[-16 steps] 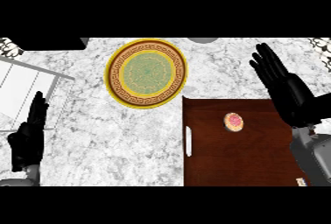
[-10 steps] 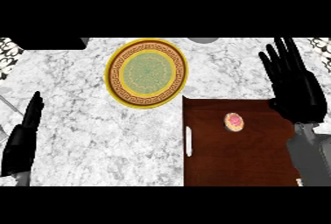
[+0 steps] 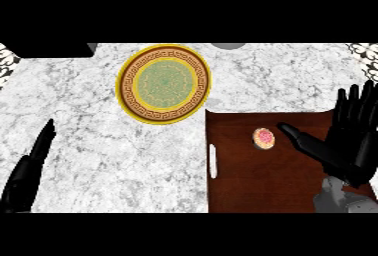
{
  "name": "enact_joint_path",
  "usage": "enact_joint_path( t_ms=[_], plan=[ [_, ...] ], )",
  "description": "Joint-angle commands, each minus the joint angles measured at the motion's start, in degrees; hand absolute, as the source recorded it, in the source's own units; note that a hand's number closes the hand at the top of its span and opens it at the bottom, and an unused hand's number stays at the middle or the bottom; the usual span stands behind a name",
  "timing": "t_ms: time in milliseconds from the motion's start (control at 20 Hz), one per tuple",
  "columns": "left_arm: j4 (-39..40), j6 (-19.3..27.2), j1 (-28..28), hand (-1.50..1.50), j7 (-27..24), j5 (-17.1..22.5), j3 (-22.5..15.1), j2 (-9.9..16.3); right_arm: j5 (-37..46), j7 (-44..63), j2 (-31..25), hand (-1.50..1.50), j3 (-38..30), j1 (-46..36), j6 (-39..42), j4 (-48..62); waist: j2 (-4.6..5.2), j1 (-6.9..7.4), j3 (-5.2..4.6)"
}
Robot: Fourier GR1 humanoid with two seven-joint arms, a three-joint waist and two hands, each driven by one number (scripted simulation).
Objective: Pick the cupcake from the tray and place it in the plate
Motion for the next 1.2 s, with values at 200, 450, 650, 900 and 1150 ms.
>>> enact_joint_path(
  t_ms=[200, 450, 650, 900, 1150],
  plan=[
    [0.25, -2.35, 0.19, 0.0, -0.14, -0.95, 0.22, -1.36, 6.54, 9.51, -6.44, -1.5, 7.52, 13.65, 0.33, -17.71, 0.17, 0.66, -0.09],
    [2.9, -3.53, -2.35, 0.0, -0.39, -0.66, 1.47, -0.27, 10.41, 21.1, -19.42, -1.5, 7.12, 15.53, 5.62, -17.0, 0.39, 0.52, -0.19],
    [1.23, -2.02, -2.47, 0.0, 0.0, -1.93, 0.71, -1.96, 14.2, 33.74, -25.89, -1.5, 8.18, 12.05, 6.93, -19.1, 0.44, 1.31, -0.19],
    [1.26, -3.43, -3.23, 0.0, 1.25, -2.04, 1.61, -1.18, 11.6, 46.59, -32.19, -1.5, 5.94, 7.09, 13.24, -17.68, 0.49, 1.47, -0.12],
    [1.89, -3.79, -1.27, 0.0, -1.95, -2.59, 2.32, -2.52, 8.66, 48.35, -31.81, -1.5, 6.99, -0.29, 21.78, -8.2, 0.47, 1.88, -0.04]
  ],
)
